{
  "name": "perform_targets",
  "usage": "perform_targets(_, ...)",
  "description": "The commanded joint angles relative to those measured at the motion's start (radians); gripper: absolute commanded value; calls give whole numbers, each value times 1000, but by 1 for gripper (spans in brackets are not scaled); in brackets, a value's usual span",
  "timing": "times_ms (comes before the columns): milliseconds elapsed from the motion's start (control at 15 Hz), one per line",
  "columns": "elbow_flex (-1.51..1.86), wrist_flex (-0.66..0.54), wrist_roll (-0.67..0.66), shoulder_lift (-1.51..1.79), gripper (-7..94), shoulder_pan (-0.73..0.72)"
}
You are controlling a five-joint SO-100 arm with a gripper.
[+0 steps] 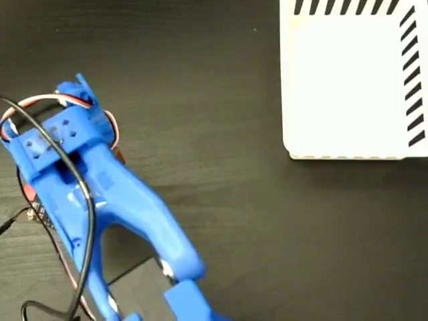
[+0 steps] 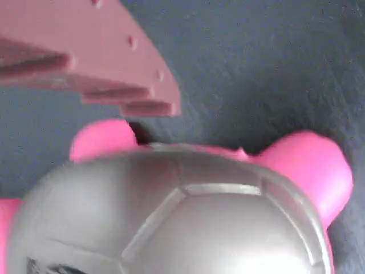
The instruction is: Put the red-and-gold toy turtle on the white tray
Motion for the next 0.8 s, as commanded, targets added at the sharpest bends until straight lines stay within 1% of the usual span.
perform_targets(0,6,-15,0,18,59,-12)
perform_targets(67,6,-23,0,12,53,-12)
perform_targets(133,6,-31,2,11,44,-12)
perform_targets(333,0,-34,9,11,4,-12)
perform_targets(400,-6,-29,15,14,0,-12)
perform_targets(600,-66,29,63,44,0,-6)
perform_targets(733,-173,155,124,101,0,-3)
